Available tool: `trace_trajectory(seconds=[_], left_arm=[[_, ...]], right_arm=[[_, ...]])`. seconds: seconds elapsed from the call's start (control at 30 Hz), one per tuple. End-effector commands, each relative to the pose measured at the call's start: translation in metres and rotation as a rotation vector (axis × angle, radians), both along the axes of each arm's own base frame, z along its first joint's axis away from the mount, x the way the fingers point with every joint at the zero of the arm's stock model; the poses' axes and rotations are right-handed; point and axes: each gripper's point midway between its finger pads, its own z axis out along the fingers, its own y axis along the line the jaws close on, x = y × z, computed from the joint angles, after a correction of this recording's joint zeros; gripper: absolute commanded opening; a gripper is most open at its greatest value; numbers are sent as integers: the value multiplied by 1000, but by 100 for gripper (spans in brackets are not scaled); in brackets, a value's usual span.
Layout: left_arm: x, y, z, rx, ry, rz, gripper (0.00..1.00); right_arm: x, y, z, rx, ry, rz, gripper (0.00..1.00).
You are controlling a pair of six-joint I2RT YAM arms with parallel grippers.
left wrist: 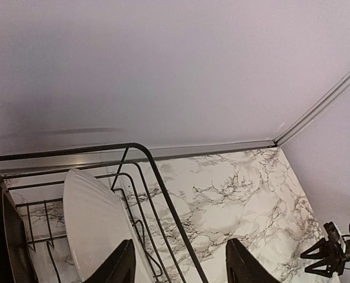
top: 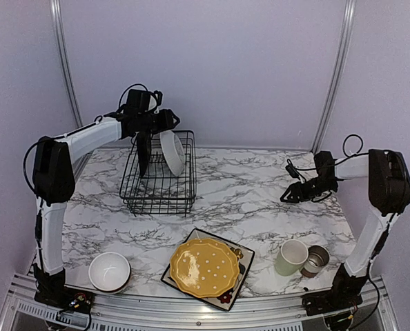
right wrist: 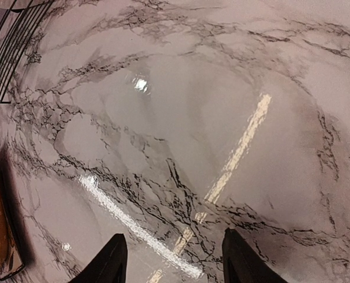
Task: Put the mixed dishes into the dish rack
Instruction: Insert the plate into the dish rack.
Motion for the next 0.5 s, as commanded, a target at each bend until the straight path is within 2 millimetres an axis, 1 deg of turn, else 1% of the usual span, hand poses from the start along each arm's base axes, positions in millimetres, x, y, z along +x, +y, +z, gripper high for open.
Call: trace_trajectory(seconds=[0.0,0.07,0.17,0.27,0.37,0.43,0.47], left_arm=[[9,6,4,25,-10,63,56],[12,11,10,47,-21,90,60],[12,13,19,60,-48,95,62],[5,12,32,63,-69,77,62],[-12,12,39,87,-68,58,61],[-31,12,38,101,-49,42,60],[-44,11,37,110,-37,29,59]], right_arm=[[8,2,21,6,-57,17,53],[8,2,21,7,-55,18,53],[8,2,21,6,-55,19,53],[8,3,21,6,-55,20,53],[8,2,22,6,-57,21,54],[7,2,22,4,-60,22,54],[7,3,22,4,-60,23,54]])
